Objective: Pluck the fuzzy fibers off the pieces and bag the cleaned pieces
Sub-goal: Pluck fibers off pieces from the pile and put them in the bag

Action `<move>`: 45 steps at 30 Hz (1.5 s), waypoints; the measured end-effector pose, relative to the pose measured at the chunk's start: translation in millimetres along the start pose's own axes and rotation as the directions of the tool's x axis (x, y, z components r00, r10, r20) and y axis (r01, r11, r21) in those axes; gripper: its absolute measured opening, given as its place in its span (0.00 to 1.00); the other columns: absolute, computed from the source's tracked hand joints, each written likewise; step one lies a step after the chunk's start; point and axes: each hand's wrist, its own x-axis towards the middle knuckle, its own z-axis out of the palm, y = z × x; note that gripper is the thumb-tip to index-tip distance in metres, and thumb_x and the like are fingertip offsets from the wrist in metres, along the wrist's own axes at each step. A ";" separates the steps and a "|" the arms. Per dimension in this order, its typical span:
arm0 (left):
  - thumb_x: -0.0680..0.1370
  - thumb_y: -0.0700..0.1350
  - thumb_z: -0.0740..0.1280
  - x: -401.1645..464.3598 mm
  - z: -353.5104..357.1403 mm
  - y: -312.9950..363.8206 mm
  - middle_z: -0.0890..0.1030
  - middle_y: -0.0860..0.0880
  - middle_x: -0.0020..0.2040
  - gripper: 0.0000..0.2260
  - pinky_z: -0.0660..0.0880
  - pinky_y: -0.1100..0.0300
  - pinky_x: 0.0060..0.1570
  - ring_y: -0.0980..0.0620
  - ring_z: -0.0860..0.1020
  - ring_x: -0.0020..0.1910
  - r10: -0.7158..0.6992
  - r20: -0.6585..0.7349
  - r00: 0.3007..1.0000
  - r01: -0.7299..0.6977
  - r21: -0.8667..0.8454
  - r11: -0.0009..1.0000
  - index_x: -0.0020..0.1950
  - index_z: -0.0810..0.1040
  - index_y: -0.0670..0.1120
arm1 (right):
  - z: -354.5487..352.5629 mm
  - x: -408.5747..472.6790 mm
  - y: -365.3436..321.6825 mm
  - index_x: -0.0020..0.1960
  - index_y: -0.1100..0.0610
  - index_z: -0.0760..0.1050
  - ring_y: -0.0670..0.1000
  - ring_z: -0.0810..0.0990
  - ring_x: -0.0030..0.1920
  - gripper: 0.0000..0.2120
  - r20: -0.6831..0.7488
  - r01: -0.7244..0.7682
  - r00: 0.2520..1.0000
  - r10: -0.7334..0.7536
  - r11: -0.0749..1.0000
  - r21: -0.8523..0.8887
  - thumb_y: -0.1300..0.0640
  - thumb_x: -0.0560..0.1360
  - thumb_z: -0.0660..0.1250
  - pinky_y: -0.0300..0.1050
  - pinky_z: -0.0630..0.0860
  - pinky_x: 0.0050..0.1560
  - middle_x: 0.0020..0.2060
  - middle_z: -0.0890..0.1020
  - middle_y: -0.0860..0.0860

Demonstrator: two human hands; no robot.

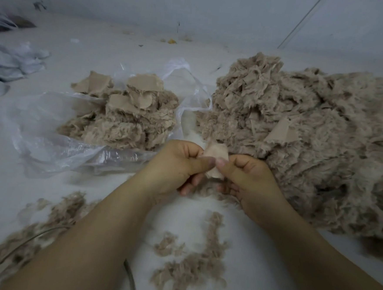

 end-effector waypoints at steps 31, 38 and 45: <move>0.74 0.36 0.71 9.4 10.7 -11.3 0.72 0.45 0.31 0.08 0.70 0.59 0.29 0.50 0.71 0.28 0.138 -0.187 0.973 -0.071 0.327 0.942 0.39 0.74 0.37 | 0.3 4.0 1.1 0.30 0.52 0.76 0.43 0.63 0.21 0.18 -0.195 -0.034 0.978 0.070 0.982 0.183 0.54 0.79 0.66 0.38 0.69 0.25 0.22 0.64 0.46; 0.79 0.37 0.66 3.0 18.5 -3.9 0.76 0.43 0.27 0.05 0.66 0.65 0.19 0.49 0.72 0.20 0.004 -0.034 0.999 -0.004 -0.007 1.000 0.43 0.75 0.39 | -0.8 3.0 1.5 0.46 0.60 0.78 0.41 0.72 0.21 0.04 -0.135 0.015 0.991 -0.013 1.000 0.014 0.59 0.78 0.68 0.36 0.70 0.25 0.21 0.75 0.44; 0.82 0.49 0.63 9.6 13.6 -8.8 0.74 0.44 0.25 0.15 0.64 0.63 0.18 0.48 0.71 0.19 0.009 -0.267 0.964 -0.016 -0.022 1.000 0.39 0.74 0.43 | 1.7 2.8 0.6 0.39 0.57 0.81 0.41 0.69 0.20 0.12 -0.179 -0.032 0.983 0.035 0.999 0.022 0.63 0.80 0.65 0.36 0.69 0.24 0.20 0.72 0.43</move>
